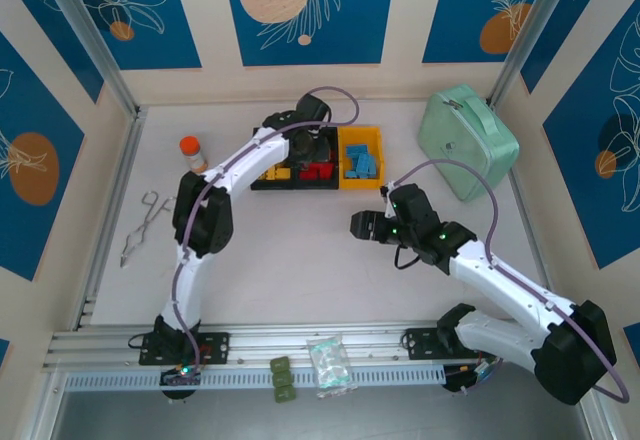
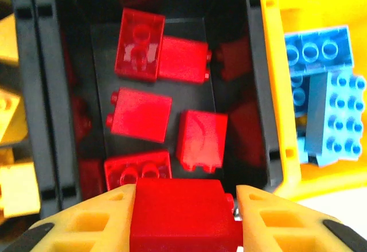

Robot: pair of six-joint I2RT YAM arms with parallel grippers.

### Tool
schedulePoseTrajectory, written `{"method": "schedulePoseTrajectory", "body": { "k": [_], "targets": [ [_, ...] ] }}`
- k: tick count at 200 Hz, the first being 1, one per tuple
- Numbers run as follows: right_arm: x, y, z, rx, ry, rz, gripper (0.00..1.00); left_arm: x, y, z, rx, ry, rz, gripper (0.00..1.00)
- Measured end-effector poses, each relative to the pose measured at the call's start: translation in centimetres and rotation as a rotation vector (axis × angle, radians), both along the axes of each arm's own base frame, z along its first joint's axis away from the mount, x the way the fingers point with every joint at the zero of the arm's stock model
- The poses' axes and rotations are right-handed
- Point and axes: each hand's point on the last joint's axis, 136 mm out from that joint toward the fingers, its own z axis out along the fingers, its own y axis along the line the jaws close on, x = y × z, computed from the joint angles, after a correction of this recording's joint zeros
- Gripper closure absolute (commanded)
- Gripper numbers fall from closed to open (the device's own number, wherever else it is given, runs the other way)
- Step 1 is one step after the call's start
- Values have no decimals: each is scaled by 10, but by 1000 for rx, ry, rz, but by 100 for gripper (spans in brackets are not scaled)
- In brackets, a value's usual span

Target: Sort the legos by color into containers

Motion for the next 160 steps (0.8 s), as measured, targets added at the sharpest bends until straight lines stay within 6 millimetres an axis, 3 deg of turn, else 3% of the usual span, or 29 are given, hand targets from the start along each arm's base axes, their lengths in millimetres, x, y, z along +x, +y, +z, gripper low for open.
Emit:
{"method": "schedulePoseTrajectory", "body": {
  "k": [42, 77, 136, 160],
  "targets": [
    [24, -2, 10, 19, -26, -29, 27, 34, -4, -9, 1, -20, 8, 62],
    [26, -1, 12, 25, -30, -27, 27, 53, -10, -14, -10, -44, 10, 58],
    [25, -1, 14, 30, -34, -26, 27, 59, -15, -17, -12, -56, -11, 36],
    [25, -1, 17, 35, -43, -26, 27, 56, -13, -18, -2, -46, -15, 37]
  ]
}}
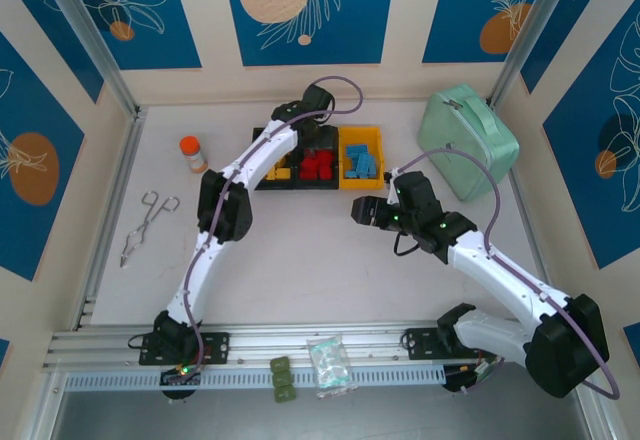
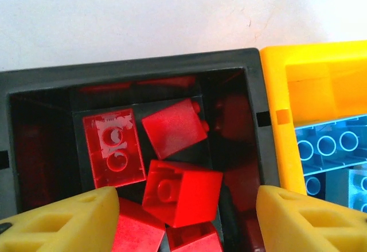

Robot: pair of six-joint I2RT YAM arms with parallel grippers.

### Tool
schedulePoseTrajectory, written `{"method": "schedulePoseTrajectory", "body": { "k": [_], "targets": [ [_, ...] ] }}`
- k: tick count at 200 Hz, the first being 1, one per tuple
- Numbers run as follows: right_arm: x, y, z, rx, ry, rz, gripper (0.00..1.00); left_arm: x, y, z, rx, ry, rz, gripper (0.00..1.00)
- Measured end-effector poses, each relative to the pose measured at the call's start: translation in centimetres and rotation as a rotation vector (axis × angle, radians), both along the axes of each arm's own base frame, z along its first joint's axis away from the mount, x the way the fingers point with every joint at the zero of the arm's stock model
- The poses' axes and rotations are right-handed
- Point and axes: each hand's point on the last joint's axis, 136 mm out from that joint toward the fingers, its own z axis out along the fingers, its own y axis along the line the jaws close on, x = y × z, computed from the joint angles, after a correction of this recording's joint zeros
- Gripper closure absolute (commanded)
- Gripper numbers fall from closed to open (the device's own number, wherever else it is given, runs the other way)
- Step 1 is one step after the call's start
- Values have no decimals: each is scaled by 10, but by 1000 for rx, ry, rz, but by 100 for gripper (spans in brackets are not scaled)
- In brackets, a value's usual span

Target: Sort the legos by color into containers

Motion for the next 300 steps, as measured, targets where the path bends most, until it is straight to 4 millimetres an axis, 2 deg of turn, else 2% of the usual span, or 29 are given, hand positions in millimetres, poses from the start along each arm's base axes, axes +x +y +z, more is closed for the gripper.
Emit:
{"method": "schedulePoseTrajectory", "body": {
  "k": [31, 46, 69, 84, 103, 105, 108, 110, 118, 122, 162, 188, 207, 223, 234, 251, 269, 280, 300],
  "targets": [
    [-2, -1, 4, 5, -11, 0, 27, -22, 14, 12, 15, 22, -1, 36],
    [-2, -1, 5, 2, -14, 4, 26, -38, 23, 29, 6, 7, -4, 35],
    [-2, -4, 4, -12, -21, 10, 23, -65, 40, 67, -21, -54, -17, 32],
    [0, -6, 4, -21, -27, 11, 18, -82, 51, 87, -43, -104, -26, 26],
    [5, -10, 4, -39, -36, 10, 14, -105, 66, 99, -57, -154, -42, 17],
    [6, -10, 4, -41, -38, 11, 14, -108, 67, 99, -61, -158, -40, 15],
    [7, -11, 5, -44, -40, 11, 2, -111, 69, 98, -61, -161, -39, 14],
    [8, -11, 5, -45, -39, 9, 0, -114, 71, 98, -58, -166, -44, 12],
    [11, -12, 5, -51, -43, 9, 1, -124, 79, 95, -58, -179, -44, 7],
    [13, -13, 5, -56, -47, 10, 1, -129, 83, 94, -54, -182, -45, 0],
    [28, -16, 8, -89, -65, 15, 1, -166, 125, 74, -2, -222, -20, 1],
    [39, -28, 10, -146, -105, -22, 1, -176, 169, 76, 54, -299, 60, 1],
    [53, -43, 16, -215, -176, -84, 1, -180, 210, 77, 98, -382, 158, 1],
    [63, -59, 16, -288, -264, -137, 1, -185, 251, 68, 155, -439, 256, 1],
    [65, -70, 11, -350, -324, -160, 1, -190, 277, 57, 202, -460, 315, 1],
    [66, -91, -6, -457, -374, -194, 1, -198, 306, 37, 270, -470, 368, 1],
    [70, -119, -20, -535, -369, -264, 1, -199, 325, 22, 320, -471, 402, 1],
    [77, -140, -25, -562, -367, -334, 1, -193, 332, 16, 328, -492, 421, 1],
    [88, -163, -41, -596, -370, -406, 1, -178, 338, -1, 338, -525, 434, 1]
  ]
}}
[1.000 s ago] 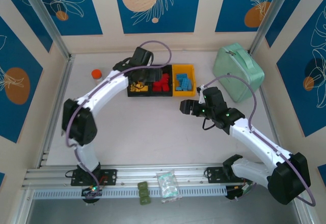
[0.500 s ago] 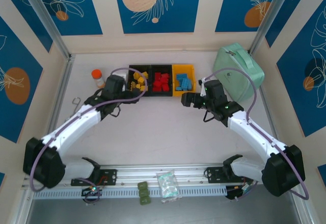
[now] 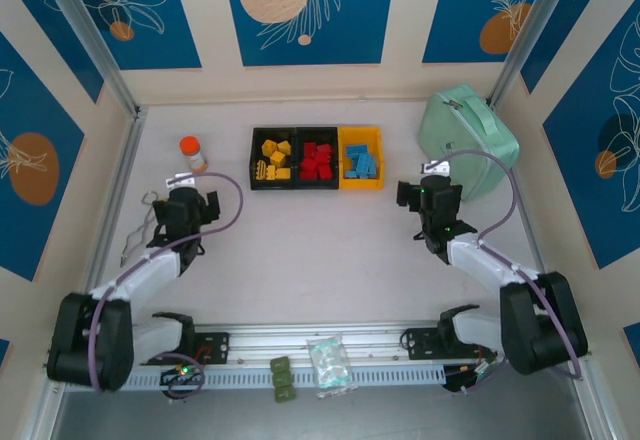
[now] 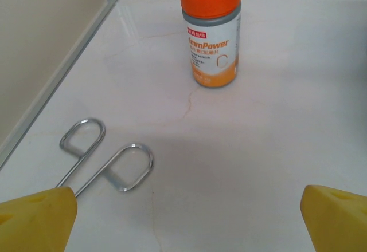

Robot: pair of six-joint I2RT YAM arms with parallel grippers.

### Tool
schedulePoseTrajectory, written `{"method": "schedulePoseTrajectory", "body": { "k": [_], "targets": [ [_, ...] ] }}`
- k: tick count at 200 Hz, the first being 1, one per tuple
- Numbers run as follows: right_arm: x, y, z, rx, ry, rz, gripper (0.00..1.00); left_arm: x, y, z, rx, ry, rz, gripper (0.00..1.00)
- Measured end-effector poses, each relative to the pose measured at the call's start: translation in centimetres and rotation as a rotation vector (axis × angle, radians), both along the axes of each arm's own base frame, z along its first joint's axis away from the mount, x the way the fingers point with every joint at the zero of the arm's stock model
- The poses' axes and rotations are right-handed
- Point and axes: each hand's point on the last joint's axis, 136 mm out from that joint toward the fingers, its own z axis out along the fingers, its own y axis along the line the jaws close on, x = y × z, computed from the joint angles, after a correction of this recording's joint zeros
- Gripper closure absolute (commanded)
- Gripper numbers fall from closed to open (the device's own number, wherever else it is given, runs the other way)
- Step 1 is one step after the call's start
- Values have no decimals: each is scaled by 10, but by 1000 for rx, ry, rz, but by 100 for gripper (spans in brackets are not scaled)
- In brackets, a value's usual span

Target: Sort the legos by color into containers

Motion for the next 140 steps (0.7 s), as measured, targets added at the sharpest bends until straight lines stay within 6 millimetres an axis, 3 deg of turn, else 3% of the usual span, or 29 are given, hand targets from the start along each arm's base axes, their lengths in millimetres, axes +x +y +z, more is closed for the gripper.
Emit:
{"method": "schedulePoseTrajectory", "body": {
  "k": [23, 37, 60, 81, 99, 140],
  "targets": [
    [2, 1, -30, -28, 15, 32, 1, 8, -3, -28, 27, 15, -35, 1],
    [4, 9, -42, -41, 26, 92, 1, 13, -7, -33, 36, -12, -64, 1],
    [16, 13, -43, -13, -25, 148, 1, 20, -15, -40, 37, -67, -130, 1],
    [24, -2, -37, 71, -89, 166, 1, 24, -24, -51, 39, -57, -188, 1],
    [27, -13, -42, 109, -77, 150, 1, 31, -25, -43, 43, -81, -192, 1],
    [28, -3, -39, 125, -88, 161, 1, 39, -26, -29, 51, -130, -190, 1]
  ]
}}
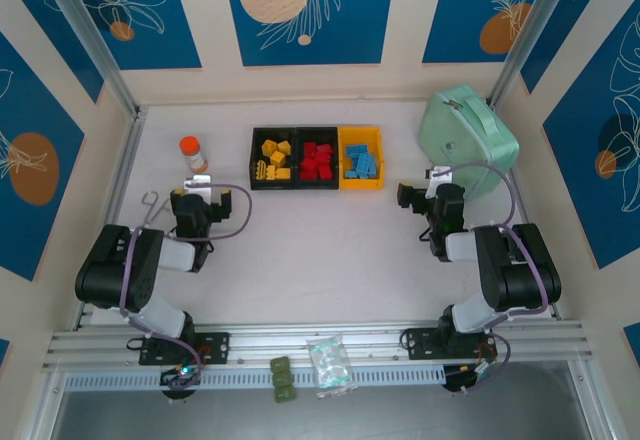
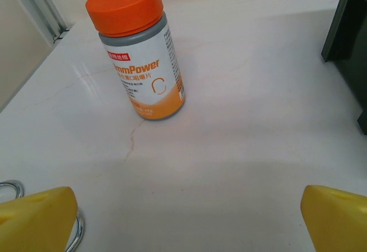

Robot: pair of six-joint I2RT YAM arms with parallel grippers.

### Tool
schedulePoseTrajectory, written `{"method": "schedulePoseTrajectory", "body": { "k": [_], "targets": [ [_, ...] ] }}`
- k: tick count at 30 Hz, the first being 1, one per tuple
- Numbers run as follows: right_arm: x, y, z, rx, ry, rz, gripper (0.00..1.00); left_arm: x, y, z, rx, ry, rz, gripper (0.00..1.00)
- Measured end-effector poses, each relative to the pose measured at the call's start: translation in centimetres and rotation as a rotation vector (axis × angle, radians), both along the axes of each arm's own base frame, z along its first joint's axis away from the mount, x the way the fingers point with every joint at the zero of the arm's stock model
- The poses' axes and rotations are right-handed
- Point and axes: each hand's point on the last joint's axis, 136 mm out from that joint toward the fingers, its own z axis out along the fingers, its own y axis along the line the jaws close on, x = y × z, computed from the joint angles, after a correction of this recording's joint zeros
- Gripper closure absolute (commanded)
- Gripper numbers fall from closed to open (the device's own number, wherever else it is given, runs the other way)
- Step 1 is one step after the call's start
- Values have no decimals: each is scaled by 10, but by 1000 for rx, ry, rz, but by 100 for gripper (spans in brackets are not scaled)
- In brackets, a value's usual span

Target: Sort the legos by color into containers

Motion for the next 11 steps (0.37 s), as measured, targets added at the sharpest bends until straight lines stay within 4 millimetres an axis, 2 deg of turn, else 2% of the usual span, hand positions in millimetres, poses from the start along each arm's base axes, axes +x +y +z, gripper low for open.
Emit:
{"method": "schedulePoseTrajectory", "body": {
  "k": [11],
  "targets": [
    [2, -8, 1, 29, 3, -14, 1, 1, 0, 2, -1, -9, 0, 1]
  ]
}}
